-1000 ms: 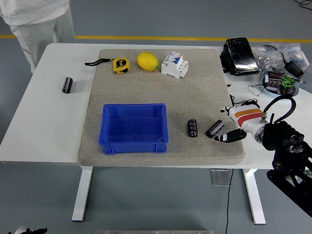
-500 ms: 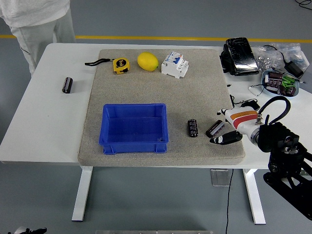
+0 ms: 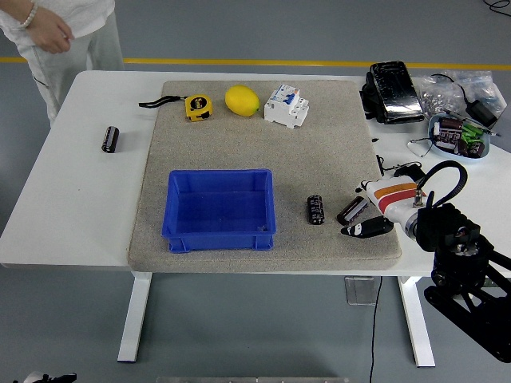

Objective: Pick up the battery,place it into the box

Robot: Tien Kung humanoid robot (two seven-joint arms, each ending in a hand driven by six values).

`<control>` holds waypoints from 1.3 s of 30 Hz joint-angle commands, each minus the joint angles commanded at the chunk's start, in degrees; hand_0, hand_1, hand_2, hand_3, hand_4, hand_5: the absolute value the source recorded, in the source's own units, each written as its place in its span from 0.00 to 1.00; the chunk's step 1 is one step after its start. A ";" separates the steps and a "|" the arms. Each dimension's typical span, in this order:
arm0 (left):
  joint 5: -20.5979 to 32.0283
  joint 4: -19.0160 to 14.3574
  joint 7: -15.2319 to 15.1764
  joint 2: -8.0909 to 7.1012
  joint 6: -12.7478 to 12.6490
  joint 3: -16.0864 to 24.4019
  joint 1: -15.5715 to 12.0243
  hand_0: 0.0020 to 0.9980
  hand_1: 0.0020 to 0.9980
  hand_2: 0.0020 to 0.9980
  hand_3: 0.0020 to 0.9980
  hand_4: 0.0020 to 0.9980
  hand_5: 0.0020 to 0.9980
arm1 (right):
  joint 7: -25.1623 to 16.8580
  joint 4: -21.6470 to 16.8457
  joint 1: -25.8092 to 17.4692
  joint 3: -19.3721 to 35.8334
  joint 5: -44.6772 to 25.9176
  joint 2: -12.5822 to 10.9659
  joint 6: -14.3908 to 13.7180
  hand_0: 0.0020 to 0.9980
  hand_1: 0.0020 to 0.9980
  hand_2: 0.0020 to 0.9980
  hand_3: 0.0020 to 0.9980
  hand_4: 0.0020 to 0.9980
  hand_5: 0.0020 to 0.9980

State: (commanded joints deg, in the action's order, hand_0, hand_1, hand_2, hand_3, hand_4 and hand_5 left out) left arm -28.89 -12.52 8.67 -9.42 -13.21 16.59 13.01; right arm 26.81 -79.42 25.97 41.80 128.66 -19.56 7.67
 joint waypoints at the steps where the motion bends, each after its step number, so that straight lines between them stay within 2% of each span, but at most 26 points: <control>1: -0.02 -0.01 0.01 0.00 0.01 0.00 -0.02 0.70 0.67 0.72 0.59 0.61 0.49 | 0.19 0.10 0.05 -0.19 0.06 0.13 -0.10 0.01 0.17 0.60 0.78 1.00 0.77; 18: -0.61 -0.14 0.18 -0.16 0.10 0.21 -0.30 0.70 0.67 0.72 0.59 0.61 0.49 | 3.21 2.44 1.12 -1.72 0.54 2.12 -2.63 0.00 0.16 0.55 0.74 1.00 0.80; 25: -0.18 -0.16 0.04 -0.15 0.05 -0.10 -0.12 0.70 0.67 0.71 0.59 0.61 0.49 | 3.21 3.40 1.35 -2.15 0.23 2.61 -2.99 0.00 0.15 0.53 0.72 1.00 0.79; 30: 0.03 -0.14 -0.03 -0.13 0.02 -0.16 -0.08 0.70 0.67 0.71 0.59 0.61 0.49 | 3.57 4.02 1.49 -2.47 -0.05 2.87 -4.52 0.00 0.15 0.53 0.72 1.00 0.79; 32: 0.10 -0.16 -0.03 -0.13 0.03 -0.22 -0.07 0.70 0.67 0.71 0.59 0.61 0.49 | 3.67 4.29 1.52 -2.51 -0.20 2.97 -5.28 0.00 0.14 0.50 0.70 1.00 0.76; 39: 0.36 -0.19 -0.08 -0.14 0.03 -0.41 -0.05 0.70 0.67 0.72 0.59 0.61 0.48 | 3.73 5.36 1.62 -2.75 -0.86 3.29 -5.90 0.00 0.13 0.49 0.68 1.00 0.73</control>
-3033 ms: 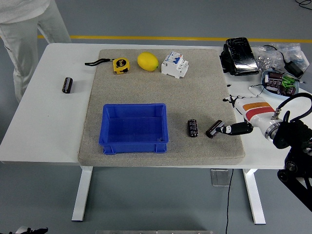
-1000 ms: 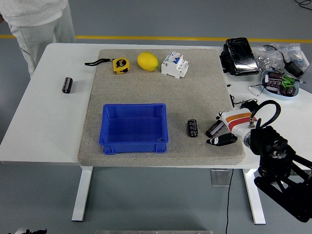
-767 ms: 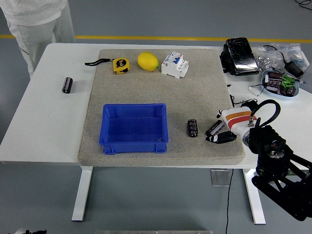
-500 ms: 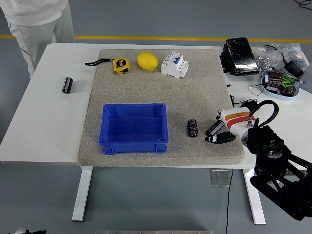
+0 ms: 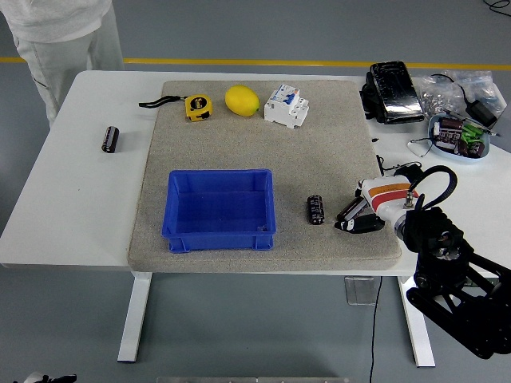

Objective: Pick up the battery,place it into the box

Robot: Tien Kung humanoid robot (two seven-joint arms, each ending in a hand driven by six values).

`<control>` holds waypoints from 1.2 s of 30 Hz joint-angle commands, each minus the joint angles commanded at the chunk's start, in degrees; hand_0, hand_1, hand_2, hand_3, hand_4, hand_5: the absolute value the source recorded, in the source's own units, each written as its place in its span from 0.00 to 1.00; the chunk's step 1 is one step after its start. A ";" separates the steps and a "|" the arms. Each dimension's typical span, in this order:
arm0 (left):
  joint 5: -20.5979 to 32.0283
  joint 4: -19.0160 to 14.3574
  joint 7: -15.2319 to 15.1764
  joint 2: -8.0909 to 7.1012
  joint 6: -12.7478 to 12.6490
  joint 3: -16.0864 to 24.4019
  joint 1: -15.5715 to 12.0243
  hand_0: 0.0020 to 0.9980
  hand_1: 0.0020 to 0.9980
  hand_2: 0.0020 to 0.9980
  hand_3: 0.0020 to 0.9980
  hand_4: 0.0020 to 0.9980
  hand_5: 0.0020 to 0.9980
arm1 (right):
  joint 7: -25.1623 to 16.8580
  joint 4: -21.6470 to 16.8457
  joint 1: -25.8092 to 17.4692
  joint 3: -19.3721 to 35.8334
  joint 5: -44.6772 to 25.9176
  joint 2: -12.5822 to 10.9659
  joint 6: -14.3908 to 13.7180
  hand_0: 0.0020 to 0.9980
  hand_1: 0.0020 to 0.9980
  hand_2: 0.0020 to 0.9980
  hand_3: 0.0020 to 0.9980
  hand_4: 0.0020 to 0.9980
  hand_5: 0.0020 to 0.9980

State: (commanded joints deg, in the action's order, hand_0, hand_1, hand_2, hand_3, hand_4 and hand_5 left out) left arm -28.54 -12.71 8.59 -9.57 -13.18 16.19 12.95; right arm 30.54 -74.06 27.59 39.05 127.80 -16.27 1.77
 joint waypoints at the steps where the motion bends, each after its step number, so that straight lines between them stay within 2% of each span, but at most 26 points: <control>1: 0.03 0.00 0.00 0.00 0.01 -0.02 0.01 0.70 0.67 0.72 0.59 0.61 0.48 | 0.00 0.06 0.00 -0.05 -0.02 0.02 -0.05 0.00 0.13 0.49 0.68 1.00 0.73; 13: 0.05 0.00 -0.01 0.01 0.01 0.00 0.02 0.70 0.67 0.71 0.59 0.61 0.49 | 0.31 0.75 -0.04 -0.41 -0.05 0.37 -2.27 0.00 0.12 0.47 0.65 1.00 0.69; 27: 0.35 -0.01 -0.09 0.01 -0.01 -0.18 0.03 0.70 0.67 0.71 0.59 0.61 0.49 | 0.16 1.20 -0.05 -0.76 0.00 0.37 -2.89 0.00 0.12 0.45 0.63 1.00 0.68; 28: 0.38 -0.01 -0.10 0.01 -0.01 -0.19 0.03 0.70 0.67 0.71 0.59 0.61 0.49 | 0.17 1.19 -0.03 -0.78 0.07 0.36 -3.05 0.00 0.11 0.43 0.58 1.00 0.66; 33: 0.40 -0.03 -0.10 0.02 0.00 -0.26 0.04 0.70 0.67 0.71 0.59 0.61 0.49 | 0.22 1.20 -0.01 -0.82 0.42 0.38 -3.98 0.00 0.11 0.43 0.58 1.00 0.66; 34: 0.40 -0.02 -0.10 0.02 -0.01 -0.27 0.04 0.70 0.67 0.71 0.59 0.61 0.49 | 0.23 1.22 -0.01 -0.82 0.41 0.38 -4.04 0.00 0.11 0.43 0.55 1.00 0.64; 36: 0.38 -0.02 -0.09 0.03 -0.01 -0.23 0.03 0.70 0.67 0.71 0.59 0.61 0.49 | 0.29 1.26 -0.02 -0.81 0.48 0.37 -4.15 0.00 0.11 0.43 0.55 1.00 0.64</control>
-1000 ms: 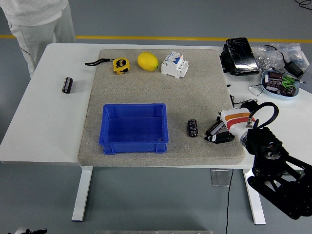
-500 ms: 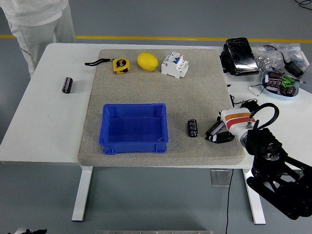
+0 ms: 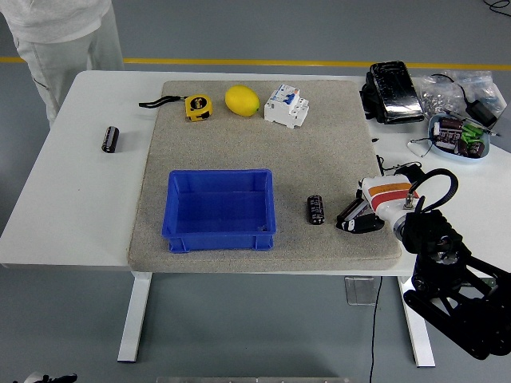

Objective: Pick up the battery,place it into the box

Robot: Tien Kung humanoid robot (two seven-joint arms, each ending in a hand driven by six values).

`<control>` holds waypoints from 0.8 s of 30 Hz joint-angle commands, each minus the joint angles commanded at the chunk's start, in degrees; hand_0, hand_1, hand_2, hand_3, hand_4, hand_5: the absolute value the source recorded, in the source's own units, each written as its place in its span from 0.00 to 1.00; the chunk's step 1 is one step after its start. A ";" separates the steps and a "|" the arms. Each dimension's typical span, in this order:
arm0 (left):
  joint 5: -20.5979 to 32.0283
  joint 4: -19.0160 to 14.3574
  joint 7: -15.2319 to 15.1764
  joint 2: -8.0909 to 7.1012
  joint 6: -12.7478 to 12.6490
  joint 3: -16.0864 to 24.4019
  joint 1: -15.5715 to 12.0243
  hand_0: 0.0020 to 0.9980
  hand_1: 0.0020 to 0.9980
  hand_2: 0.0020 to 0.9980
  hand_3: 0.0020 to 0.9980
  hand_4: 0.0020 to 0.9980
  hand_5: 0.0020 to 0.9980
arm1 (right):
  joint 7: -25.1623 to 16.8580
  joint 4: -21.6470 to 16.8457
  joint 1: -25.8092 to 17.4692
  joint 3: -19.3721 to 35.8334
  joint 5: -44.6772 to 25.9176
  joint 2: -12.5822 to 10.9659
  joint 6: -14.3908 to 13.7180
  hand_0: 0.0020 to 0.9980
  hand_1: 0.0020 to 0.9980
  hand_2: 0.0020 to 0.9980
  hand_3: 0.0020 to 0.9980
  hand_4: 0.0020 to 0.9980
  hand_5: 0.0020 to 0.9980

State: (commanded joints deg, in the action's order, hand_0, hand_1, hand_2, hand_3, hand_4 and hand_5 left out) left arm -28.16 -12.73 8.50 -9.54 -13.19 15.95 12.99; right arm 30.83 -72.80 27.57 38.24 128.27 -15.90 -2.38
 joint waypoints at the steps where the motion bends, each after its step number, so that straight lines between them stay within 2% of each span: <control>1: 0.01 0.00 0.00 0.00 0.00 0.00 -0.01 0.70 0.67 0.71 0.59 0.61 0.49 | 0.02 0.03 -0.01 0.00 0.00 -0.01 -0.05 0.00 0.11 0.43 0.55 1.00 0.64; 24: -0.63 -0.04 0.24 -0.07 0.13 0.44 -0.26 0.70 0.68 0.71 0.59 0.61 0.49 | -0.15 0.00 -0.31 -0.34 0.46 -0.02 -1.55 0.00 0.10 0.41 0.51 1.00 0.59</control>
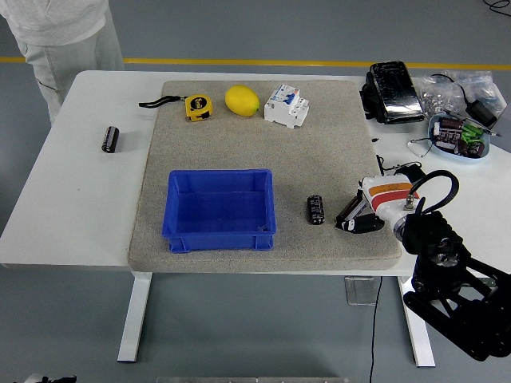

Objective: Pick up the battery,place it into the box

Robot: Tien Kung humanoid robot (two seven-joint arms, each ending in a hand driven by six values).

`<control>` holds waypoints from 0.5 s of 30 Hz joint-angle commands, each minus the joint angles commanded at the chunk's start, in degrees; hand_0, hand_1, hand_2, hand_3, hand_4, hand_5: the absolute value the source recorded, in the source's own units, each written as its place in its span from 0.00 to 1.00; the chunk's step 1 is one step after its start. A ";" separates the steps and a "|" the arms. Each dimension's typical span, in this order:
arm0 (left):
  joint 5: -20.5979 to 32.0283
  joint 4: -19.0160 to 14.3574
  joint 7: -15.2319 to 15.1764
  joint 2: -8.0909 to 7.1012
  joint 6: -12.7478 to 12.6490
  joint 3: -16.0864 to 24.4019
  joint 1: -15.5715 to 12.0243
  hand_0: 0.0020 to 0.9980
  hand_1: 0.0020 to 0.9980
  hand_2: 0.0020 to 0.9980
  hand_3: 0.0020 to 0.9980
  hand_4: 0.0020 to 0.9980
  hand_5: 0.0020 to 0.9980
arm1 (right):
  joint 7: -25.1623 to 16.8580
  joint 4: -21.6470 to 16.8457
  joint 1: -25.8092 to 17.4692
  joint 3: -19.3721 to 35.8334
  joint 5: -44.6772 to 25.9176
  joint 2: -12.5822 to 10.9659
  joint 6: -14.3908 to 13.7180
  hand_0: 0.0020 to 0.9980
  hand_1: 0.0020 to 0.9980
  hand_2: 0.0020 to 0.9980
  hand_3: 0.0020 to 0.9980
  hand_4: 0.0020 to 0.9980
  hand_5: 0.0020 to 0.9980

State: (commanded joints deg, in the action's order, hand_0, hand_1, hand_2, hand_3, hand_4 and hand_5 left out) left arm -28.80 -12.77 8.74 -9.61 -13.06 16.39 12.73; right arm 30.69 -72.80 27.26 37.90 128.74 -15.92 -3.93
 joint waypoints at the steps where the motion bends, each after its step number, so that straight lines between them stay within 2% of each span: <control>1: 0.00 0.00 0.00 0.00 0.00 -0.01 0.00 0.70 0.68 0.71 0.59 0.61 0.49 | 0.01 -0.03 -0.01 -0.01 0.02 -0.01 -0.04 0.00 0.10 0.41 0.51 1.00 0.59; 15: 0.09 0.09 -0.10 -0.12 -0.05 -0.02 0.18 0.70 0.68 0.71 0.59 0.61 0.48 | 0.32 -3.21 0.28 1.50 0.23 -1.18 -0.59 0.00 0.10 0.41 0.51 1.00 0.57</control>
State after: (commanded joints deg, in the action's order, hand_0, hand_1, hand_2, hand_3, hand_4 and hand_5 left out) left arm -28.71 -12.68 8.64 -9.73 -13.11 16.37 12.91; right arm 31.01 -76.01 27.54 39.40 128.96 -17.10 -4.52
